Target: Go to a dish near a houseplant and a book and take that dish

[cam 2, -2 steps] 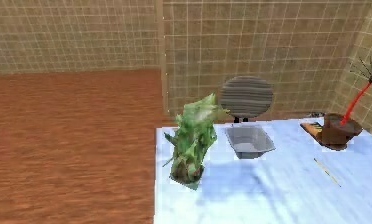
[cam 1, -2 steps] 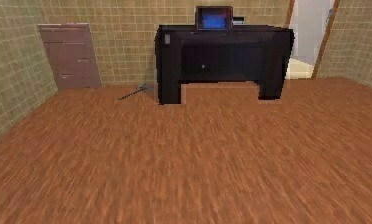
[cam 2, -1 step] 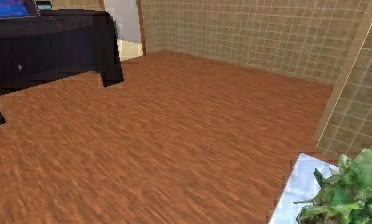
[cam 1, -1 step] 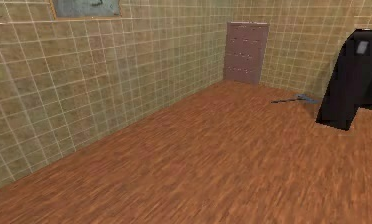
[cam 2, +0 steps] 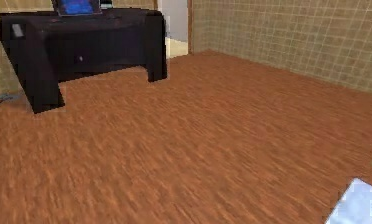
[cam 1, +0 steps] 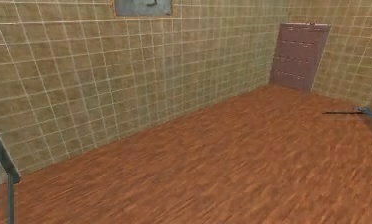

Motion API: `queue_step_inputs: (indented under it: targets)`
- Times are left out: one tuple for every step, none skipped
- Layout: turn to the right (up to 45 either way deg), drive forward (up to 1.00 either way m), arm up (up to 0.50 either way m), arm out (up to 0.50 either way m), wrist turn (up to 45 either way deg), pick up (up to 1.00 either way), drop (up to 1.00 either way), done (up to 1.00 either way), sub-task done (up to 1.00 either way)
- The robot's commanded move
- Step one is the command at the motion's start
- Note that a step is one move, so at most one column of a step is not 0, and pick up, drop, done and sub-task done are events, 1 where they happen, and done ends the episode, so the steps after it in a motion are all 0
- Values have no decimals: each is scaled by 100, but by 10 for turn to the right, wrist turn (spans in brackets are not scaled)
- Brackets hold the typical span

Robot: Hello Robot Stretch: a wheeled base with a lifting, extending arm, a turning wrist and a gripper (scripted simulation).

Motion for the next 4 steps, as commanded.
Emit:
queue_step_inputs:
  targets:
    - [0, 20, 0, 0, 0, 0, 0, 0, 0]
    - [450, 0, 0, 0, 0, 0, 0, 0, 0]
    - [390, 0, 0, 0, 0, 0, 0, 0, 0]
    - [30, 0, 0, 0, 0, 0, 0, 0, 0]
